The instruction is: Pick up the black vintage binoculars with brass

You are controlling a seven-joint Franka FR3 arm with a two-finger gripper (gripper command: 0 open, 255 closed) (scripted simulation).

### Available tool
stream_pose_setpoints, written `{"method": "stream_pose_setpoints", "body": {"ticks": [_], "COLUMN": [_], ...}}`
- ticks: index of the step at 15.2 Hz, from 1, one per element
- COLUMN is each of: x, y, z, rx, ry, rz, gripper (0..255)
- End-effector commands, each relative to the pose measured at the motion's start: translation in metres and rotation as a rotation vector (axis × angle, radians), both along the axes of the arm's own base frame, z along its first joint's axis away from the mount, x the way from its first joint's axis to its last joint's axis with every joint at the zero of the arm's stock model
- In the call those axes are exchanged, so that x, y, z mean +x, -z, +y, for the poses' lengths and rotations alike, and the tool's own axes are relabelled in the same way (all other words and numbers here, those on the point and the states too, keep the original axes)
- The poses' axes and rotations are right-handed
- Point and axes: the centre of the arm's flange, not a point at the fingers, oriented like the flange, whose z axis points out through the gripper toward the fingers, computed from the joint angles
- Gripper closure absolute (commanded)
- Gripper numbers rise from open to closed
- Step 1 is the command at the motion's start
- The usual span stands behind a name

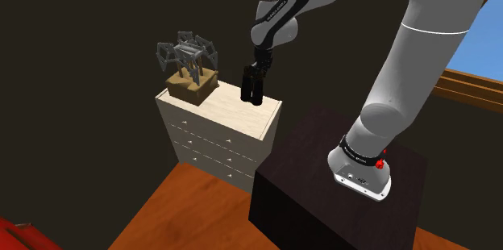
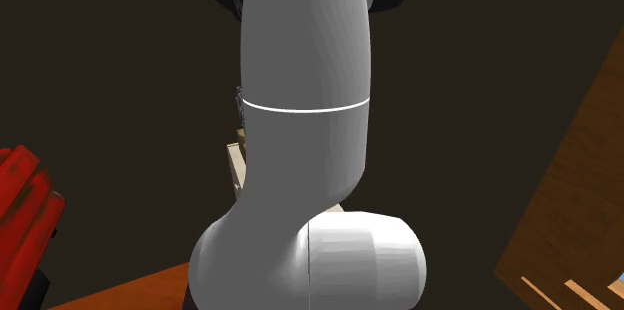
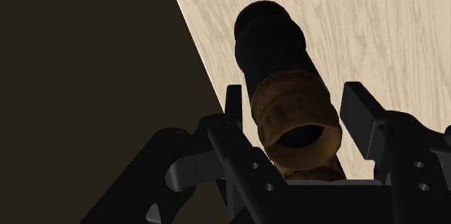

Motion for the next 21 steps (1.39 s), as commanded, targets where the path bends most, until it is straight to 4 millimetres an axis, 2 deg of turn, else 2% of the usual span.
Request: {"method": "stream_pose_setpoints", "body": {"ticks": [1,5,20,21], "x": [0.0,0.0,0.0,0.0], "y": [0.001,0.001,-0.078,-0.079], "z": [0.0,0.0,0.0,0.0], "rx": [0.0,0.0,0.0,0.0], "ry": [0.0,0.0,0.0,0.0], "rz": [0.002,0.002,0.002,0.002], "gripper": [255,255,255,255]}}
